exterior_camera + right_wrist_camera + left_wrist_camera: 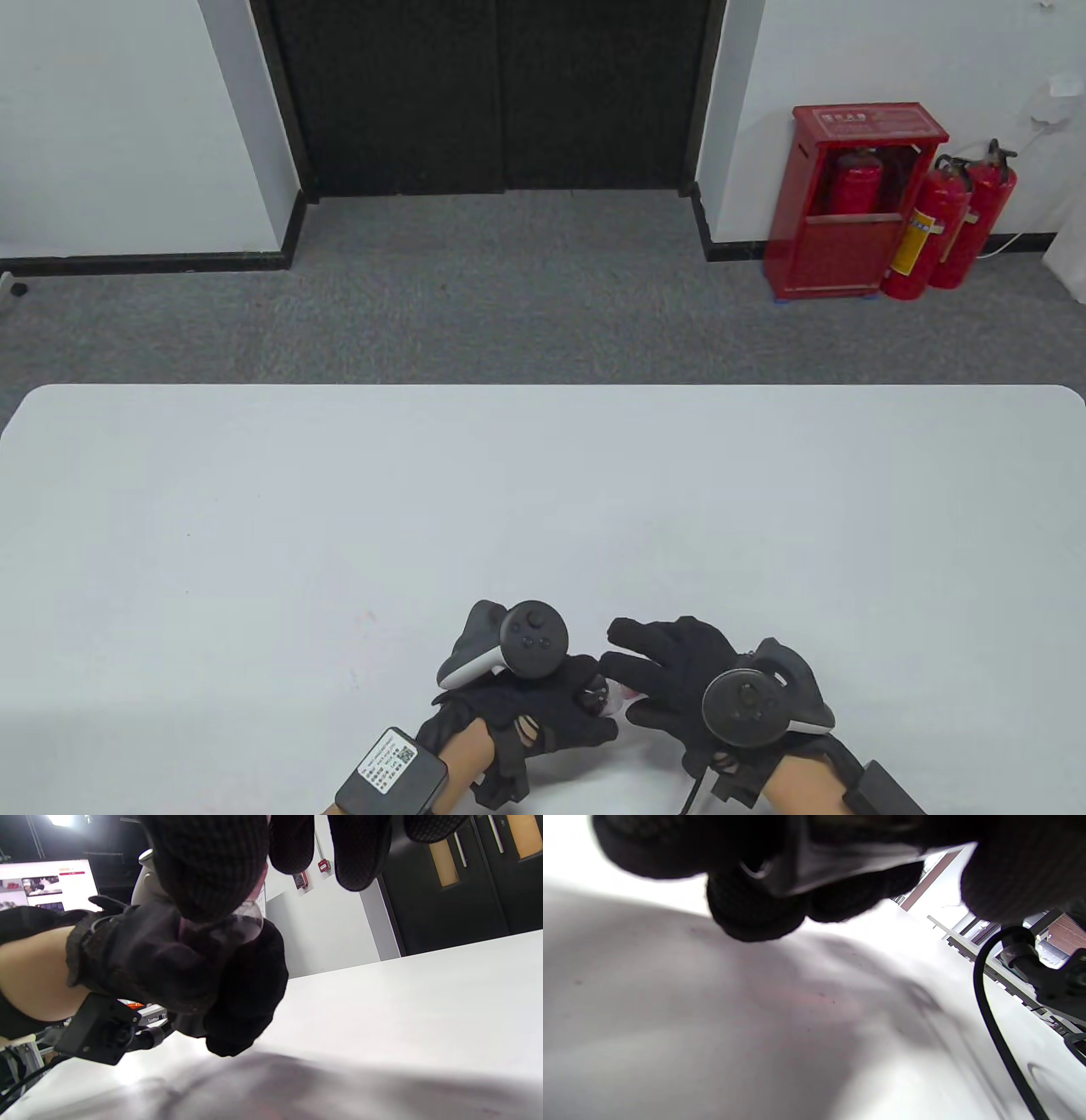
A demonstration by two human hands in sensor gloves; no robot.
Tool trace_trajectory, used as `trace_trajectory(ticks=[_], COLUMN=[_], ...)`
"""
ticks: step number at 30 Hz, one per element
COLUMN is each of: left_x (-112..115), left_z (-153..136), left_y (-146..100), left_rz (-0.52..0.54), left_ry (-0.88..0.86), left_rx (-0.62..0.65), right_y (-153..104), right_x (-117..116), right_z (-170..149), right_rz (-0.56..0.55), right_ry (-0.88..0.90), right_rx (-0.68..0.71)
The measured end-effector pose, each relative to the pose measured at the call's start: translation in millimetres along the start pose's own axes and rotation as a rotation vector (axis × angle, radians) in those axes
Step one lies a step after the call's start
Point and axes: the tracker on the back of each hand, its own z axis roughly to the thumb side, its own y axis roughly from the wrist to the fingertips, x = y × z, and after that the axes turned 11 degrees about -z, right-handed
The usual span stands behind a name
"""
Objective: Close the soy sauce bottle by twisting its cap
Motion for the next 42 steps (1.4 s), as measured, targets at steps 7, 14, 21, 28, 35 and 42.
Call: trace_trajectory(ticks=[7, 14, 21, 28, 35, 42], left_x=[1, 2, 4, -1, 6, 4], left_z=[1, 6, 16, 24, 20, 13], left_y=[1, 0, 2, -4, -1, -2], left_rz=[-0.018, -0.015, 0.019, 0.068, 0.057, 0.107], left_ry=[-0.01, 0.032, 0.115, 0.243, 0.26, 0.136], left_rx=[0.006, -0.008, -0.033, -0.049, -0.066, -0.038], right_y=[1, 0, 0, 0, 1, -1], right_x=[0, -2, -10, -13, -20, 2], right_z=[2, 1, -2, -6, -11, -18], right_rz=[-0.007, -0.02, -0.023, -0.059, 0.031, -0.021], right_ry=[-0.054, -0.057, -0.041, 0.061, 0.025, 0.039], right_rx=[0.001, -0.014, -0.144, -0.301, -0.347, -0.378])
